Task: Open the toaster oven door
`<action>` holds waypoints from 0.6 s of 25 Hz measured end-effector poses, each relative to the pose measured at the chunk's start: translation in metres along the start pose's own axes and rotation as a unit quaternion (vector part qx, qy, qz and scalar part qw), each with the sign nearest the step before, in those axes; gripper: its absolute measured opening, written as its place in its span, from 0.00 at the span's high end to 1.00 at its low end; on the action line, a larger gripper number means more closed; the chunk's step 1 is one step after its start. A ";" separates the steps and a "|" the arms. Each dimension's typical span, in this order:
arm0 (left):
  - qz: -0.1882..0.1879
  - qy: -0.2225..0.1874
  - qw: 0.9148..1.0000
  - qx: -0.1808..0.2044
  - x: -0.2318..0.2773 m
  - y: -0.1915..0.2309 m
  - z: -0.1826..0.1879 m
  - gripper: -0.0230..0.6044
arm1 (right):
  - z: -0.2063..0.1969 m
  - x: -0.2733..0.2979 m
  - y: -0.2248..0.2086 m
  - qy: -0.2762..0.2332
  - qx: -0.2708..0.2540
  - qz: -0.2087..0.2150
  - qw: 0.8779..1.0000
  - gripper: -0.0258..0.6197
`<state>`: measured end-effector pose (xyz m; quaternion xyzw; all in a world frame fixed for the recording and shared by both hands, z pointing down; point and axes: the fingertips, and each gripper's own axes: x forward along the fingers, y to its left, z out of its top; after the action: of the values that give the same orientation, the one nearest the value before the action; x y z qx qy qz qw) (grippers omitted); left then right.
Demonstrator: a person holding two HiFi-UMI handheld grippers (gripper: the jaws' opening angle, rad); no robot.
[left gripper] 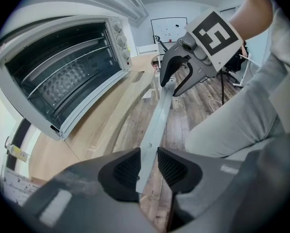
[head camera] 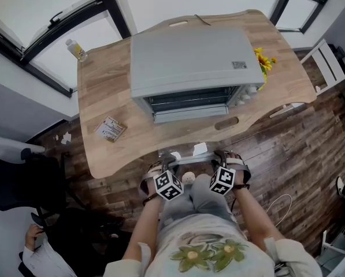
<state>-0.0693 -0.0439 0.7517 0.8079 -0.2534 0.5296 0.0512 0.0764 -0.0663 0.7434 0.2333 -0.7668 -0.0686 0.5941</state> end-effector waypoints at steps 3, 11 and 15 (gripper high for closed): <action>0.000 0.000 1.000 -0.003 -0.001 0.001 0.000 0.77 | 0.000 0.000 0.000 0.000 0.000 0.002 1.000 0.71; 0.001 -0.044 0.996 -0.077 -0.019 0.007 0.010 0.79 | 0.009 -0.015 -0.010 -0.034 0.122 0.044 0.991 0.65; 0.013 -0.092 0.985 -0.148 -0.042 0.026 0.023 0.82 | 0.019 -0.036 -0.031 -0.074 0.177 0.030 0.981 0.67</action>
<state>-0.0752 -0.0599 0.6999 0.8334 -0.3430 0.4102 0.1397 0.0732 -0.0812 0.6947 0.3055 -0.8155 0.0692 0.4866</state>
